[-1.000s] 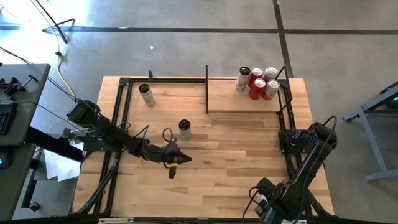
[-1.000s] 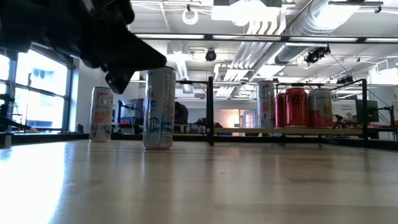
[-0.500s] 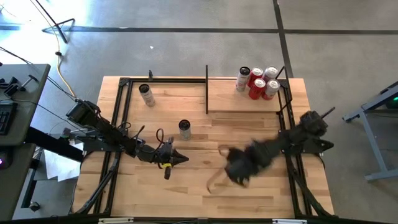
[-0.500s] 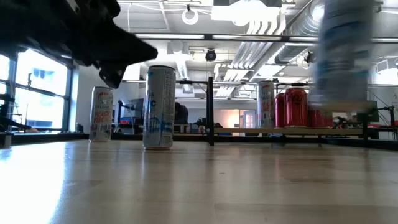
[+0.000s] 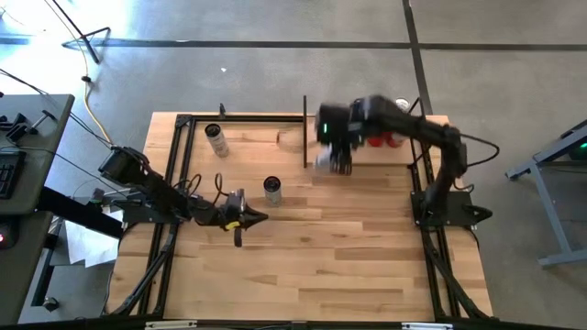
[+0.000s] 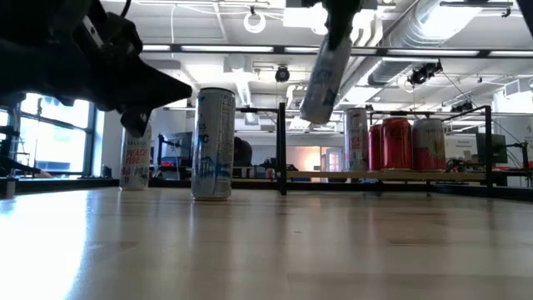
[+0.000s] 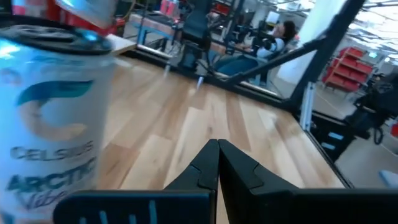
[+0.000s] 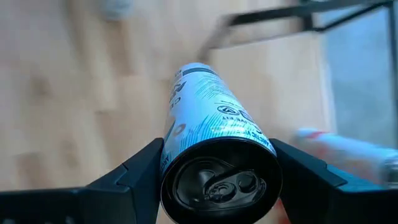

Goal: Place canned beverage on shelf
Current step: Put the bottom arctic vibe soda can on the shelf

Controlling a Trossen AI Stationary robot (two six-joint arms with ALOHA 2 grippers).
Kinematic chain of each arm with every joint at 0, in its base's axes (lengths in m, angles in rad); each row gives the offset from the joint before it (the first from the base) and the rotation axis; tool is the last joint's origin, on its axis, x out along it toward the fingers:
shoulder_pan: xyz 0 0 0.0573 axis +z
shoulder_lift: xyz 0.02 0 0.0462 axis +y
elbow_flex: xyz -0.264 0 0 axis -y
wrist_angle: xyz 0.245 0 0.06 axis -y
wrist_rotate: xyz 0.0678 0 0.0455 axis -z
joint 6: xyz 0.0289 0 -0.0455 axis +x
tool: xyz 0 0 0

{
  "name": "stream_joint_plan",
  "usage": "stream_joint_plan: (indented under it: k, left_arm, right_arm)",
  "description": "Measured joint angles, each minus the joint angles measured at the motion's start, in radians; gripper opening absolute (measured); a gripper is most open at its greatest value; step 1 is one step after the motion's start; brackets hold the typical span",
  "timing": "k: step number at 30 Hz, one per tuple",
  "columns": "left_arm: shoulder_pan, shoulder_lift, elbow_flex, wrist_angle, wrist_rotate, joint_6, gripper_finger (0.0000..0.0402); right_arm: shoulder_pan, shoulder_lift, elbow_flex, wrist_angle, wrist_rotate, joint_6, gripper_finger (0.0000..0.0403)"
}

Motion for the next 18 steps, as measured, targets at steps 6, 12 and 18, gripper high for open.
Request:
stream_joint_plan:
  k: [6,12,18]
  left_arm:
    - [0.045,0.000,-0.005,-0.015,0.020,-0.023,0.0000]
    - [0.074,0.000,-0.005,-0.023,0.054,-0.005,0.0000]
    - [0.083,0.000,-0.005,-0.023,0.112,0.024,0.0000]
  right_arm:
    - [-0.193,0.084,0.088,0.006,-0.013,-0.229,0.0238]
    - [-0.289,0.114,0.087,0.002,-0.003,-0.293,0.0238]
    - [-0.287,0.190,0.084,0.026,0.073,-0.419,0.0238]
